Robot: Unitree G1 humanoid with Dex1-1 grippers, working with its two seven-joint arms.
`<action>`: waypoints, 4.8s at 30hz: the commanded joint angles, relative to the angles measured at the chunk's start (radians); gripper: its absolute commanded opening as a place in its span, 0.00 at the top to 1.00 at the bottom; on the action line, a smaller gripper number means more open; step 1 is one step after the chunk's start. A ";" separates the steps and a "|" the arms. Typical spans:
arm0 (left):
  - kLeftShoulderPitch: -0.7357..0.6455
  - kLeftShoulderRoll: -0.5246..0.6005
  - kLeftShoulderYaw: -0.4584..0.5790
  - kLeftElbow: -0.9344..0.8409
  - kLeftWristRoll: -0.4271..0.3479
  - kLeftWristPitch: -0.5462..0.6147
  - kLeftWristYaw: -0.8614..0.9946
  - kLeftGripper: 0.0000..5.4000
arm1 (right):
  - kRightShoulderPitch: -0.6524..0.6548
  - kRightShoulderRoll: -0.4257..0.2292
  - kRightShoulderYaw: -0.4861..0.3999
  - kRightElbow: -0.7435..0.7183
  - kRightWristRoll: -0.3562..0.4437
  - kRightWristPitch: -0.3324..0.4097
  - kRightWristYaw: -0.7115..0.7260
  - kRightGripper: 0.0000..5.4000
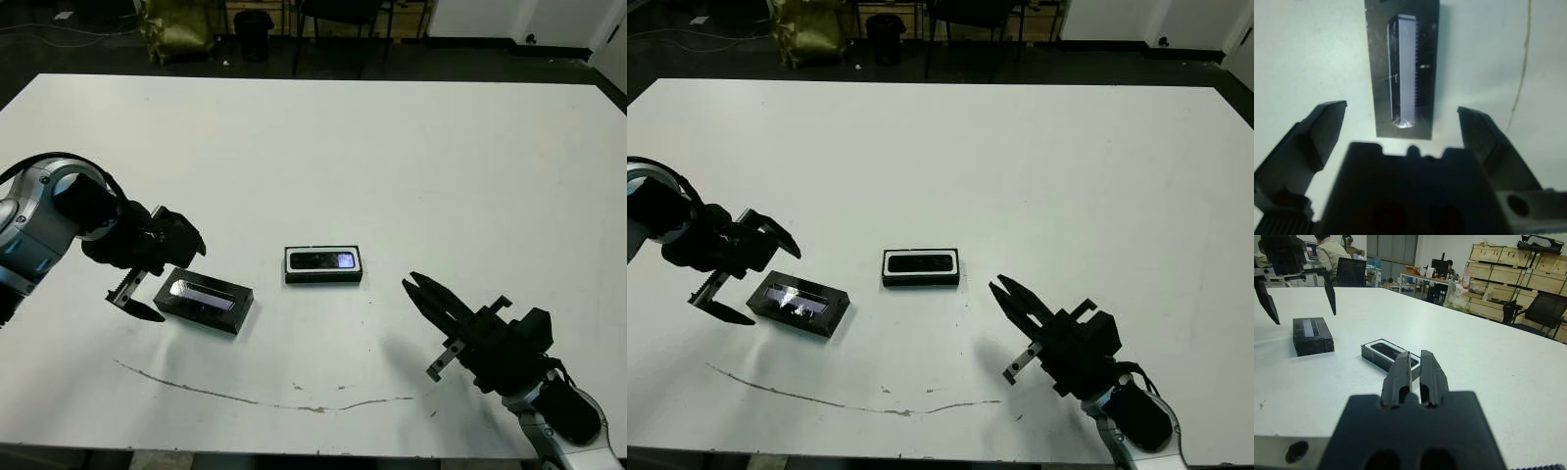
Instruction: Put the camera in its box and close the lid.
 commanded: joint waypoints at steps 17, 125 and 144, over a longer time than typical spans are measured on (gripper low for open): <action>-0.075 -0.092 -0.034 0.216 0.036 -0.059 -0.014 0.00 | 0.008 -0.001 0.002 0.012 -0.005 -0.001 0.003 1.00; -0.317 -0.246 -0.057 0.108 -0.045 0.623 0.147 0.58 | 0.011 0.020 0.031 -0.011 -0.028 0.049 -0.028 1.00; -0.387 -0.421 -0.128 0.252 -0.017 0.659 0.140 0.58 | 0.019 0.031 0.040 0.001 -0.040 0.021 -0.035 1.00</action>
